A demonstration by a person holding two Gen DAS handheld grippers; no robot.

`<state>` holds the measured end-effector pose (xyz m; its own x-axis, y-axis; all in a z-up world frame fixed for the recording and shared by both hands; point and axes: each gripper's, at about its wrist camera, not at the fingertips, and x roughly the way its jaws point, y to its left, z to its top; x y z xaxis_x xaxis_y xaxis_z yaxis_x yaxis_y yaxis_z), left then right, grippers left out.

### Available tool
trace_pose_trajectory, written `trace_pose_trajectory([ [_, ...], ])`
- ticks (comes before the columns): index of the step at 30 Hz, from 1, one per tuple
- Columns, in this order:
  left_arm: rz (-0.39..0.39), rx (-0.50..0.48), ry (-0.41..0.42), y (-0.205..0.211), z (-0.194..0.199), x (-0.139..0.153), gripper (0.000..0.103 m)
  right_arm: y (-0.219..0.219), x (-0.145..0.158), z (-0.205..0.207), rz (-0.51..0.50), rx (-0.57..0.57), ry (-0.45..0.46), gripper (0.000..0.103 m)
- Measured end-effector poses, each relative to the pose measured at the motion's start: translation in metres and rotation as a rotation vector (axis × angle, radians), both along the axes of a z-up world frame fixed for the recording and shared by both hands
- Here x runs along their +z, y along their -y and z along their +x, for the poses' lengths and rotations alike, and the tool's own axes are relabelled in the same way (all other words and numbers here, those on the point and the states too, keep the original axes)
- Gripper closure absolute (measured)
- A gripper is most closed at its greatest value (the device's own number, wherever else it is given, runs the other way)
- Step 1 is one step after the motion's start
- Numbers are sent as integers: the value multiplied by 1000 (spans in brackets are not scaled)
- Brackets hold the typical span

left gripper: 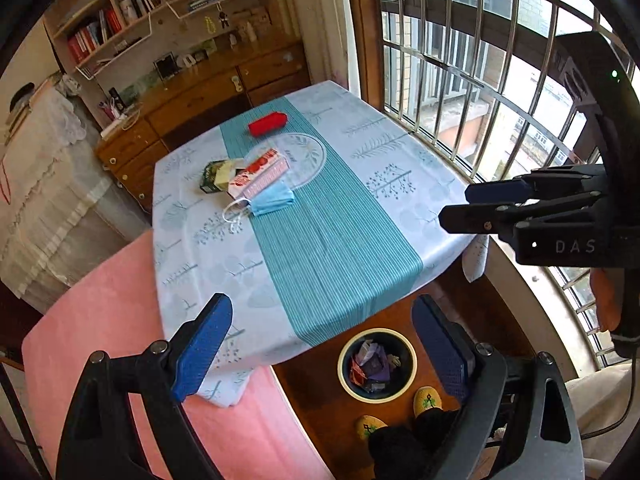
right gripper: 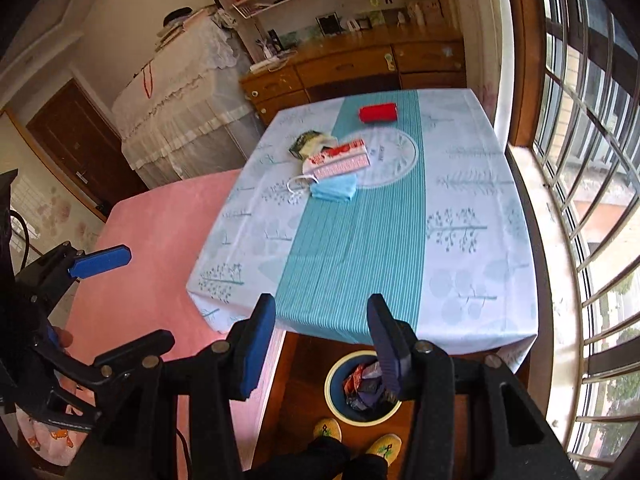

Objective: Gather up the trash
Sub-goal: 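Raise both tools back toward the table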

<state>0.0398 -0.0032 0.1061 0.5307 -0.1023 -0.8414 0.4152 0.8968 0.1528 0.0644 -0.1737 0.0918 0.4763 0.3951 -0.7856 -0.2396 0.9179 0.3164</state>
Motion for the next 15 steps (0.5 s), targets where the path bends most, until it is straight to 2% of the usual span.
trace_pose_trajectory([
  [4, 27, 52, 37, -7, 17, 19, 13, -7, 19, 20, -7, 22, 46, 55],
  [8, 58, 65, 104, -16, 35, 32, 13, -22, 20, 45, -22, 47, 51, 55],
  [12, -3, 90, 127, -37, 60, 35, 13, -42, 14, 75, -28, 54, 33, 55],
  [15, -64, 101, 101, -60, 95, 25, 13, -57, 6, 105, -30, 42, 20, 55],
])
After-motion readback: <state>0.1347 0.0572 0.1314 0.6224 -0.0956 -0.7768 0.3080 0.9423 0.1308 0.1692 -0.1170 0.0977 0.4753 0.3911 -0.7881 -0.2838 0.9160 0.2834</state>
